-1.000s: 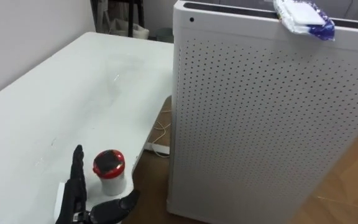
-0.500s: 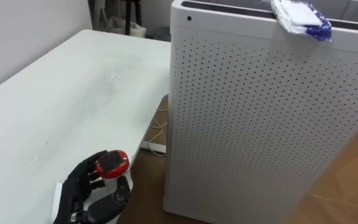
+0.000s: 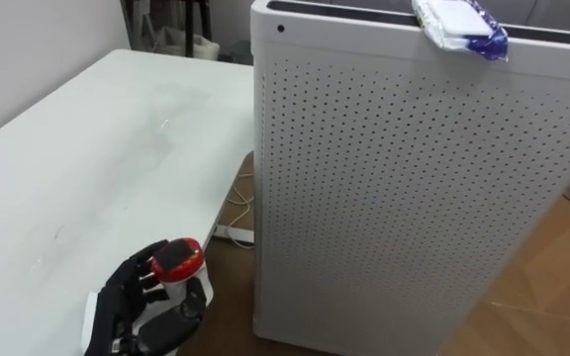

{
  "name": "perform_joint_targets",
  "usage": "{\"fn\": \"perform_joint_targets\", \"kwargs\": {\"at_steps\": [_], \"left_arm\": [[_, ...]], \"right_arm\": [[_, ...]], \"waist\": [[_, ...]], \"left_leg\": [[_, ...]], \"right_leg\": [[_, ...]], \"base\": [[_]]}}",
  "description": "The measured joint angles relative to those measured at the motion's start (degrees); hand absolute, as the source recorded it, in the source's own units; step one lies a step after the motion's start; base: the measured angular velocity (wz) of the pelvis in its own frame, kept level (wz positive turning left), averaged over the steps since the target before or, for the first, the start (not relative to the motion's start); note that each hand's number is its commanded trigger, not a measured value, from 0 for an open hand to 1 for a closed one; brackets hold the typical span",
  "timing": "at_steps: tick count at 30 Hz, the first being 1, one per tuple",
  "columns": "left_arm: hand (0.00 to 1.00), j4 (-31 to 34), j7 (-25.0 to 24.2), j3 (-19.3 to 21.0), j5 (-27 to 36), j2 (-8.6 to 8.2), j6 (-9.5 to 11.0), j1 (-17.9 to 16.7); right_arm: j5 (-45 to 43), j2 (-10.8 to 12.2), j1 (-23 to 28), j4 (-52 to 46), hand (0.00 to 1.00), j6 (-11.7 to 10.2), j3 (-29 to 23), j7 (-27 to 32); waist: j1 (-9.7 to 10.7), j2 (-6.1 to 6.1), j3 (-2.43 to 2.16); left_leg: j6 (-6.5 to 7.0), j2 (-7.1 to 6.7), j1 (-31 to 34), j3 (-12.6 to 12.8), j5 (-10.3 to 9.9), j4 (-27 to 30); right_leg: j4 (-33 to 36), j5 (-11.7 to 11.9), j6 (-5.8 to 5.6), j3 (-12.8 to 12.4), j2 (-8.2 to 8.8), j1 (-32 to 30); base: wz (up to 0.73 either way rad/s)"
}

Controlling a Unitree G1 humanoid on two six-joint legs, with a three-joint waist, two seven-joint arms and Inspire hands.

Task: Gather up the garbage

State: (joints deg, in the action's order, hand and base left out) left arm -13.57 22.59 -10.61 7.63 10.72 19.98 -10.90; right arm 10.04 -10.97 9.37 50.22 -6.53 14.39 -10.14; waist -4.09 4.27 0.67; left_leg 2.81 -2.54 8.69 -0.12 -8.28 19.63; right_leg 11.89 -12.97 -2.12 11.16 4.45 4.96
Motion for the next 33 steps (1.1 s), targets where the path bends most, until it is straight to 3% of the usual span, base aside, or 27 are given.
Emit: {"fn": "perform_joint_targets", "kwargs": {"at_steps": [5,11,17,23,28,33], "left_arm": [[1.00,0.0,-3.3,-0.8,9.2,0.13,0.0,0.3],[1.00,2.2,-7.2,-3.9,15.6,0.49,-0.1,2.2],[1.00,8.9,-16.0,-6.6,17.4,1.04,-0.1,3.5],[1.00,10.8,-23.0,-8.5,21.1,1.62,-0.2,4.3],[1.00,10.7,-26.9,-9.0,21.6,1.89,-1.4,4.5],[1.00,9.7,-28.4,-9.1,21.6,1.83,-2.5,4.8]], "right_arm": [[0.3,0.0,-0.2,0.0,1.00,0.0,0.2,0.3],[1.3,-0.1,-0.5,-1.1,1.00,0.0,0.1,1.4],[1.0,-0.1,-2.3,-1.4,1.00,0.0,0.1,1.4],[1.4,-0.3,-6.2,-1.6,1.00,0.0,0.2,2.9],[2.1,-0.3,-11.1,-1.8,1.00,0.0,0.3,4.9],[2.2,-0.4,-14.0,-1.4,1.00,-0.1,0.3,5.7]], "waist": [[0.8,0.35,0.04],[1.0,0.40,0.02],[1.2,0.48,0.03],[2.0,0.30,0.02],[2.1,-0.04,0.28],[2.3,-1.09,0.97]], "left_leg": [[0.00,0.11,-0.1,0.3,0.0,0.1],[0.22,0.76,1.9,0.8,-0.4,1.3],[0.22,0.95,2.7,1.1,-0.4,1.9],[0.22,1.19,4.0,1.4,-0.4,2.3],[0.22,2.17,6.9,2.8,-0.4,3.1],[0.24,2.62,8.3,2.8,-0.6,3.6]], "right_leg": [[0.8,0.0,0.00,-0.1,-0.02,-0.1],[0.9,0.1,0.08,0.0,-0.36,-1.5],[0.9,0.1,0.15,0.1,-0.47,-2.2],[2.1,0.2,0.21,-0.6,-0.53,-4.1],[3.8,0.4,0.49,-1.9,-0.92,-7.7],[4.5,0.5,0.56,-1.8,-1.12,-9.3]], "base": [[-0.01],[0.00],[0.00],[-0.04],[-0.16],[-0.05]]}}
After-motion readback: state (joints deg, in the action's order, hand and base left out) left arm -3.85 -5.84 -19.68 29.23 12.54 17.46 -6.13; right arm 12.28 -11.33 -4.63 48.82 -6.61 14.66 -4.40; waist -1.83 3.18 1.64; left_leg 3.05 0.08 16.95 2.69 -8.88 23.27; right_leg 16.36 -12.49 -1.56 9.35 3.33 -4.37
